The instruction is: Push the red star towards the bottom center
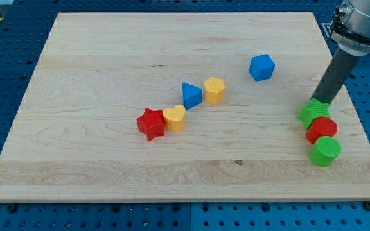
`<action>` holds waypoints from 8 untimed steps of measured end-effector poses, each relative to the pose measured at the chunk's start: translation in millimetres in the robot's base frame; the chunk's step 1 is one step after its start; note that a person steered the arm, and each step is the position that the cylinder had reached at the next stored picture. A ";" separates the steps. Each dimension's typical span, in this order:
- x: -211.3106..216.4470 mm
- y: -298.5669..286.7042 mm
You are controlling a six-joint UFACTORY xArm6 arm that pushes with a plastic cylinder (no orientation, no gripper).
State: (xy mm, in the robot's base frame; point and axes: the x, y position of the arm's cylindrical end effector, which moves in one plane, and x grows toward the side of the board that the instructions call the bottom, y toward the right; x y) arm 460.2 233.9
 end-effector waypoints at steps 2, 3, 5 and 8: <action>-38.8 -28.2; -40.8 -88.4; -75.1 -222.7; -29.5 -293.7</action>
State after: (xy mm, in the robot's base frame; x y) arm 430.6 -59.8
